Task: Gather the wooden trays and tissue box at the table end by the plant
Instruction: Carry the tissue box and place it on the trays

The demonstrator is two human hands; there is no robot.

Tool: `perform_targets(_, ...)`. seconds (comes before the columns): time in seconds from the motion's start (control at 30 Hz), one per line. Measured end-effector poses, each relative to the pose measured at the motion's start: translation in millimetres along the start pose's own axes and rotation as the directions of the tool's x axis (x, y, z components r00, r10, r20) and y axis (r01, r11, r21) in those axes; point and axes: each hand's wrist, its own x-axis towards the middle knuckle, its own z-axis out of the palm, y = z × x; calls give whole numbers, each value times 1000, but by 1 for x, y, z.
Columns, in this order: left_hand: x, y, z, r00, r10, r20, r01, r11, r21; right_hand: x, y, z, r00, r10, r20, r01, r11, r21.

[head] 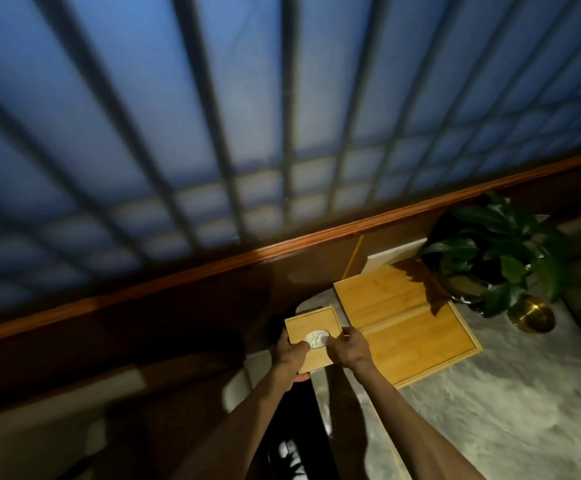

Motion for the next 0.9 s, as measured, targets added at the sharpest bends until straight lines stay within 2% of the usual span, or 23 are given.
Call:
perform_targets(0.2,26,22,6,987,155,38,-156,987,36,34,-14,-11,997,-56,-59,57,998,19)
perform_targets(0.3,24,28,-3,963,255,88,-267,945,187,28,-18,-16,994,-82,-66,89,991,105)
perform_targets(0.33,23,27,-9,948,298,111,-318,902,293,21,-16,-15,989,-122,-79,129,988,81)
perform_targets(0.4,21,19,-20,906,386,171,-417,754,507,7,0,-9,959,-266,-96,247,954,-169)
perform_targets(0.43,20,12,-23,881,423,211,-461,668,584,2,10,-4,933,-352,-72,312,893,-325)
perform_targets(0.5,17,0,-25,850,437,294,-505,517,691,-3,29,4,902,-431,34,390,777,-494)
perform_targets(0.6,17,-8,-23,861,378,341,-470,331,819,1,34,7,899,-426,98,404,723,-560)
perform_targets(0.73,23,5,-22,866,341,366,-446,193,874,7,16,3,920,-387,66,338,692,-638)
perform_targets(0.9,20,17,-15,870,334,363,-393,25,919,9,15,-2,927,-367,79,335,713,-616)
